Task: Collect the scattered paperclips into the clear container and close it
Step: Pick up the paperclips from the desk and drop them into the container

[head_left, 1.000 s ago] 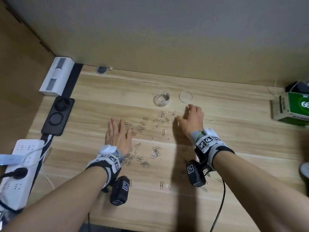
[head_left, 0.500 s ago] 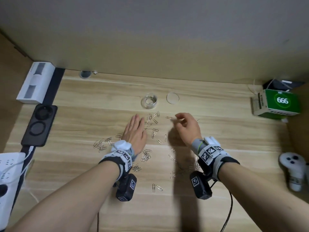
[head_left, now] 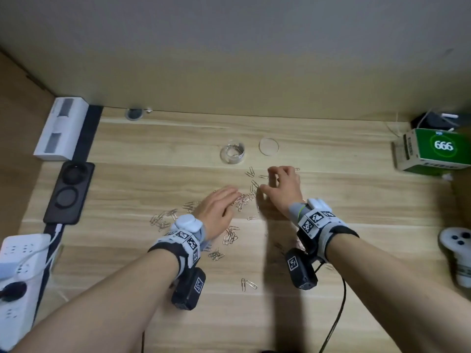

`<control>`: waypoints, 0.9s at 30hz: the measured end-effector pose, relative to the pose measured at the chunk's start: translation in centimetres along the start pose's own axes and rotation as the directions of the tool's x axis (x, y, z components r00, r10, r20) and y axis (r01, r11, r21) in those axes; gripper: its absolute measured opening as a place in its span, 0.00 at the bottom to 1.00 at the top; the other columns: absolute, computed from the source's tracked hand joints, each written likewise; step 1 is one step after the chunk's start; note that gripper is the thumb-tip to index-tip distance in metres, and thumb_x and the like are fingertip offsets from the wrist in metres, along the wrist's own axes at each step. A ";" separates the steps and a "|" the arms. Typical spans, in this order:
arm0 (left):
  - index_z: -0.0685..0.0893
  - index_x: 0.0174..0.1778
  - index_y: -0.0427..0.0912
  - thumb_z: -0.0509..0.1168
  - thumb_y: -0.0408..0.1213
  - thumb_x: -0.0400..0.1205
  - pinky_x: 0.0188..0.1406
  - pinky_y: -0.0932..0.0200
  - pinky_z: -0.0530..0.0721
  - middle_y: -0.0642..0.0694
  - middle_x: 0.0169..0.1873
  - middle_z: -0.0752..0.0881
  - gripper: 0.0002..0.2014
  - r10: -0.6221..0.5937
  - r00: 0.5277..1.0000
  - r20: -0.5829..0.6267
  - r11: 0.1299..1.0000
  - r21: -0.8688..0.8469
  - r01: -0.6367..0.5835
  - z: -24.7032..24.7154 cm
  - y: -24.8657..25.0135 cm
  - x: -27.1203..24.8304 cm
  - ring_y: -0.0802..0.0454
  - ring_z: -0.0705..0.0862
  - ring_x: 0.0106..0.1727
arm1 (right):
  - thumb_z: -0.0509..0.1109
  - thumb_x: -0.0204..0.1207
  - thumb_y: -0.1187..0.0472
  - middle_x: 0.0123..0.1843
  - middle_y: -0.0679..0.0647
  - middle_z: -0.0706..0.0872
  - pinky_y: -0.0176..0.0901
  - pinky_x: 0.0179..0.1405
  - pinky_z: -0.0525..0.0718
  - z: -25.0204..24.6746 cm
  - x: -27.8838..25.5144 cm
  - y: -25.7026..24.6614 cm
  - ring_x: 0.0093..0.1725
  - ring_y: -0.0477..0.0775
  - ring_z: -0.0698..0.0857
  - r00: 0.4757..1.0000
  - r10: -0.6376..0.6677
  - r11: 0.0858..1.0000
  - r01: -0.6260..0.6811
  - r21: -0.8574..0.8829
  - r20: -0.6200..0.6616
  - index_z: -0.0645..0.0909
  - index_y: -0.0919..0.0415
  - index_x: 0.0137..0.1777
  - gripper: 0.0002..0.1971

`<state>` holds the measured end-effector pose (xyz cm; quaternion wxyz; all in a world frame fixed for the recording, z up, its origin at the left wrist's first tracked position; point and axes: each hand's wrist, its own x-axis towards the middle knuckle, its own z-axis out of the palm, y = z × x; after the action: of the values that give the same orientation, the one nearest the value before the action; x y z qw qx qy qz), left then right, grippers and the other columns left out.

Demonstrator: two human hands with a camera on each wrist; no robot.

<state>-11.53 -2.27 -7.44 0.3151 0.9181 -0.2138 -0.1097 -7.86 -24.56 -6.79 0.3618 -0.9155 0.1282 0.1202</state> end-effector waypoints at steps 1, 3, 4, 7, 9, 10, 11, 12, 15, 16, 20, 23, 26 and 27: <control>0.75 0.75 0.43 0.58 0.30 0.82 0.80 0.54 0.64 0.48 0.74 0.76 0.23 -0.048 0.997 -0.057 0.999 0.000 0.048 -0.9 -0.5 -0.3 0.51 0.71 0.76 | 0.76 0.69 0.51 0.70 0.54 0.70 0.49 0.73 0.70 0.7 0.0 -0.7 0.71 0.58 0.68 0.999 -0.024 1.000 0.024 -0.007 0.024 0.77 0.53 0.72 0.30; 0.76 0.72 0.44 0.61 0.31 0.82 0.73 0.49 0.75 0.49 0.68 0.79 0.21 -0.155 0.975 -0.159 0.987 0.024 0.161 -2.9 -1.7 -1.3 0.52 0.75 0.69 | 0.78 0.68 0.49 0.69 0.53 0.71 0.49 0.72 0.72 2.0 -0.4 -2.2 0.70 0.58 0.69 0.994 -0.083 0.996 0.086 -0.032 0.069 0.78 0.51 0.71 0.30; 0.76 0.72 0.44 0.62 0.33 0.82 0.69 0.49 0.78 0.49 0.65 0.80 0.20 -0.212 0.959 -0.187 0.973 0.050 0.224 -3.8 -2.4 -1.9 0.52 0.76 0.66 | 0.79 0.66 0.47 0.68 0.53 0.71 0.49 0.71 0.73 2.6 -0.6 -2.8 0.69 0.58 0.69 0.989 -0.116 0.992 0.120 -0.048 0.087 0.78 0.50 0.70 0.31; 0.74 0.71 0.44 0.63 0.50 0.81 0.61 0.49 0.80 0.45 0.62 0.76 0.24 -0.410 0.888 -0.210 0.873 0.192 0.449 -5.3 -4.4 -3.8 0.47 0.75 0.62 | 0.82 0.60 0.39 0.65 0.51 0.73 0.49 0.68 0.75 3.6 -1.6 -3.6 0.66 0.55 0.70 0.970 -0.190 0.973 0.206 -0.100 0.149 0.78 0.47 0.69 0.36; 0.72 0.69 0.48 0.60 0.66 0.75 0.56 0.47 0.81 0.43 0.61 0.73 0.32 -0.542 0.809 -0.230 0.754 0.293 0.588 -5.7 -5.5 -5.5 0.47 0.72 0.58 | 0.83 0.54 0.35 0.64 0.50 0.72 0.46 0.65 0.75 4.0 -2.4 -4.0 0.65 0.52 0.70 0.949 -0.240 0.953 0.271 -0.138 0.206 0.77 0.45 0.68 0.41; 0.70 0.69 0.50 0.59 0.72 0.72 0.55 0.47 0.81 0.44 0.60 0.72 0.36 -0.584 0.779 -0.227 0.715 0.310 0.627 -5.7 -5.8 -6.3 0.47 0.71 0.58 | 0.84 0.53 0.36 0.64 0.49 0.72 0.46 0.64 0.76 4.2 -2.8 -4.2 0.64 0.52 0.70 0.937 -0.263 0.941 0.302 -0.153 0.232 0.77 0.44 0.68 0.41; 0.69 0.70 0.52 0.60 0.74 0.68 0.54 0.46 0.81 0.44 0.59 0.70 0.39 -0.605 0.767 -0.213 0.702 0.313 0.640 -5.7 -5.9 -6.9 0.47 0.70 0.57 | 0.85 0.53 0.38 0.64 0.49 0.72 0.45 0.63 0.76 4.4 -3.1 -4.3 0.63 0.52 0.70 0.925 -0.282 0.932 0.327 -0.158 0.253 0.77 0.44 0.67 0.41; 0.67 0.70 0.54 0.61 0.75 0.66 0.53 0.47 0.81 0.45 0.59 0.69 0.41 -0.604 0.773 -0.193 0.709 0.311 0.632 -5.5 -5.8 -7.2 0.47 0.69 0.58 | 0.86 0.54 0.42 0.63 0.48 0.73 0.45 0.61 0.77 4.6 -3.4 -4.4 0.62 0.52 0.71 0.917 -0.295 0.926 0.344 -0.155 0.269 0.78 0.45 0.66 0.38; 0.67 0.71 0.56 0.70 0.70 0.64 0.56 0.49 0.78 0.47 0.60 0.69 0.42 -0.542 0.831 -0.124 0.785 0.279 0.554 -5.0 -4.4 -6.7 0.47 0.68 0.59 | 0.84 0.64 0.53 0.58 0.47 0.77 0.44 0.57 0.80 5.1 -3.7 -4.6 0.57 0.52 0.79 0.902 -0.333 0.918 0.376 -0.122 0.274 0.84 0.48 0.59 0.23; 0.68 0.71 0.56 0.72 0.68 0.64 0.57 0.49 0.77 0.47 0.60 0.69 0.42 -0.520 0.848 -0.101 0.809 0.260 0.527 -4.7 -3.9 -6.3 0.47 0.68 0.60 | 0.83 0.66 0.56 0.56 0.47 0.79 0.43 0.53 0.81 5.2 -3.7 -4.6 0.54 0.52 0.82 0.897 -0.348 0.915 0.388 -0.112 0.272 0.87 0.49 0.56 0.17; 0.73 0.69 0.52 0.76 0.56 0.68 0.63 0.49 0.77 0.47 0.60 0.71 0.34 -0.435 0.898 -0.066 0.878 0.189 0.439 -3.6 -2.4 -3.9 0.46 0.71 0.61 | 0.78 0.71 0.62 0.49 0.49 0.85 0.43 0.47 0.79 4.7 -3.3 -4.6 0.48 0.53 0.85 0.901 -0.347 0.916 0.386 -0.113 0.260 0.90 0.52 0.47 0.06; 0.77 0.66 0.49 0.76 0.48 0.72 0.60 0.48 0.80 0.48 0.58 0.73 0.28 -0.424 0.904 -0.059 0.899 0.095 0.427 -2.7 -1.8 -2.2 0.46 0.76 0.59 | 0.78 0.70 0.63 0.46 0.49 0.88 0.42 0.49 0.79 3.8 -2.9 -3.8 0.49 0.53 0.86 0.925 -0.293 0.938 0.327 -0.114 0.241 0.89 0.52 0.43 0.05; 0.81 0.58 0.45 0.76 0.42 0.74 0.52 0.46 0.82 0.47 0.55 0.77 0.18 -0.398 0.915 -0.067 0.916 0.025 0.400 -2.0 -1.1 -0.8 0.46 0.80 0.54 | 0.79 0.69 0.61 0.44 0.46 0.92 0.44 0.52 0.84 2.7 -2.3 -2.8 0.47 0.51 0.88 0.961 -0.197 0.975 0.213 -0.069 0.193 0.88 0.51 0.40 0.04; 0.83 0.54 0.45 0.75 0.41 0.74 0.50 0.47 0.82 0.47 0.53 0.79 0.14 -0.386 0.920 -0.068 0.922 0.014 0.388 -1.7 -0.9 -0.2 0.45 0.81 0.51 | 0.79 0.69 0.60 0.42 0.46 0.92 0.46 0.52 0.85 2.1 -1.9 -2.3 0.46 0.50 0.89 0.972 -0.166 0.983 0.175 -0.046 0.167 0.88 0.50 0.39 0.04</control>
<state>-10.89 -0.62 -6.60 0.2814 0.9495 -0.0194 -0.1373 -9.17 -21.18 -6.27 0.3522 -0.9208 0.0155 0.1666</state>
